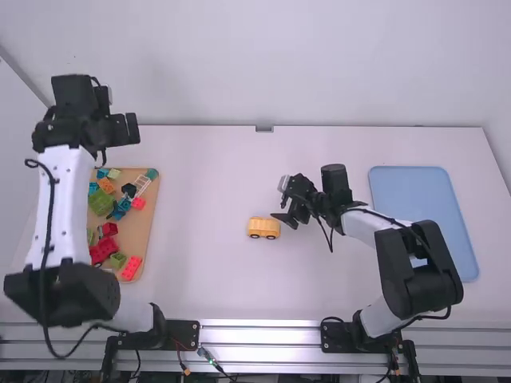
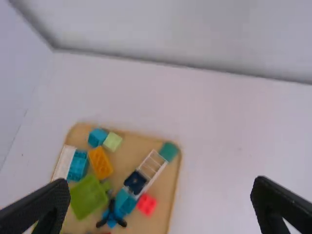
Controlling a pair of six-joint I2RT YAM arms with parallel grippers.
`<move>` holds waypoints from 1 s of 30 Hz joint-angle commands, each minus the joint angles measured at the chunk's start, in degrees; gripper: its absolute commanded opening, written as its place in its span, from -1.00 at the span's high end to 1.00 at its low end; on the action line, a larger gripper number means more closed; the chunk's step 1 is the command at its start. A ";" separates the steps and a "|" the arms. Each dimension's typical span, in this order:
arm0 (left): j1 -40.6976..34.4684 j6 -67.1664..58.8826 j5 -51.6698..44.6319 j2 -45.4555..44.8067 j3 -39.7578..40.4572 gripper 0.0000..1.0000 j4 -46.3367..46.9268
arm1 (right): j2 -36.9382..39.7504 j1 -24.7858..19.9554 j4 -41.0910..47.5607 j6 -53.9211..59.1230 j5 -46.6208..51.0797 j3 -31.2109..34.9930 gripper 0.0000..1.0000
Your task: Assemble lego blocks to make yellow taxi
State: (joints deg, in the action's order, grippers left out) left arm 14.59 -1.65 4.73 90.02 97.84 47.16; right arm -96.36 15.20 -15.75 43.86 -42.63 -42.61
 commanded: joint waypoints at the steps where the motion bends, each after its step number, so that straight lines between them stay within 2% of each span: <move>1: 3.32 3.82 2.36 8.90 11.85 -0.98 6.38 | 0.39 0.96 -0.07 -0.59 1.53 0.26 -0.98; 3: 5.53 4.63 2.21 16.17 21.27 -0.98 12.48 | 0.39 1.90 -0.07 -0.59 3.98 0.26 -0.98; 6: 8.09 6.43 2.23 24.28 31.01 -0.98 19.19 | 0.39 3.23 -0.04 -0.59 6.86 0.26 -0.98; 10: 11.58 8.39 1.90 33.05 39.41 -0.98 25.18 | 0.39 4.83 0.09 -0.57 10.03 0.26 -0.98; 12: 13.57 8.11 -1.55 37.07 41.68 -0.98 26.82 | 0.39 5.55 0.09 -0.59 11.41 0.26 -0.98; 19: 18.03 7.85 -7.67 44.04 39.82 -0.98 26.32 | 0.39 6.16 -0.11 -0.57 12.68 0.26 -0.98; 30: 18.29 4.72 -11.21 45.90 27.17 -0.98 16.83 | 0.39 6.25 -0.20 -0.66 12.50 0.26 -0.97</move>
State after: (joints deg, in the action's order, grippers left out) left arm 33.45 5.10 -4.12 135.48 126.80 64.10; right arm -96.36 21.39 -16.05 43.81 -29.78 -42.61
